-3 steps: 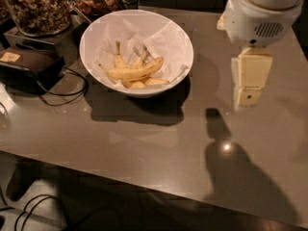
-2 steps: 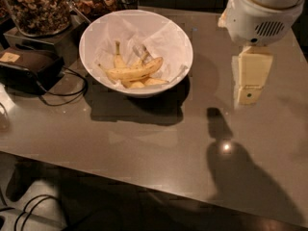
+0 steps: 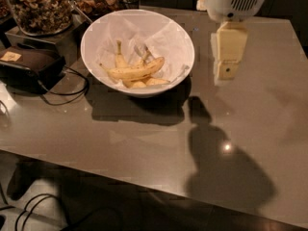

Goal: Pick banana from white bowl

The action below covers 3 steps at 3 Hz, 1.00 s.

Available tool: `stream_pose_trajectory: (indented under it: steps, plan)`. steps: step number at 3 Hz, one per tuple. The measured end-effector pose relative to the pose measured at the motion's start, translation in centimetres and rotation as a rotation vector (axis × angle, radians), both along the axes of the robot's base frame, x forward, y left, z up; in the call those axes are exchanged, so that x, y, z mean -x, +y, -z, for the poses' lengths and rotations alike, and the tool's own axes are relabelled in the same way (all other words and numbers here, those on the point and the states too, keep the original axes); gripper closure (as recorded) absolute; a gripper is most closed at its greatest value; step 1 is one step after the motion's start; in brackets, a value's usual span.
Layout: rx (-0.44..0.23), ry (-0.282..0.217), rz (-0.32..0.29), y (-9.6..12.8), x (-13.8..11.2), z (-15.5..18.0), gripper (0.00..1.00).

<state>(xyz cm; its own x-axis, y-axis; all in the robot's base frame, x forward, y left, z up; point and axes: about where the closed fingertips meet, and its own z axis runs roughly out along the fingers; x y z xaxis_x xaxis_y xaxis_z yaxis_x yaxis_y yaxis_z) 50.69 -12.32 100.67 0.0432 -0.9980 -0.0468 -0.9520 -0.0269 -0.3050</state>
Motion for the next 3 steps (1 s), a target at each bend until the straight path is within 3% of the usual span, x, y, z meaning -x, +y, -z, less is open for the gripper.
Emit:
stream_pose_trajectory:
  steps: [2,3]
  plan:
    - [0.01,-0.013,-0.111,5.1,-4.3,-0.6,0.0]
    - [-0.008,-0.044,-0.117,5.7,-5.0,-0.8,0.0]
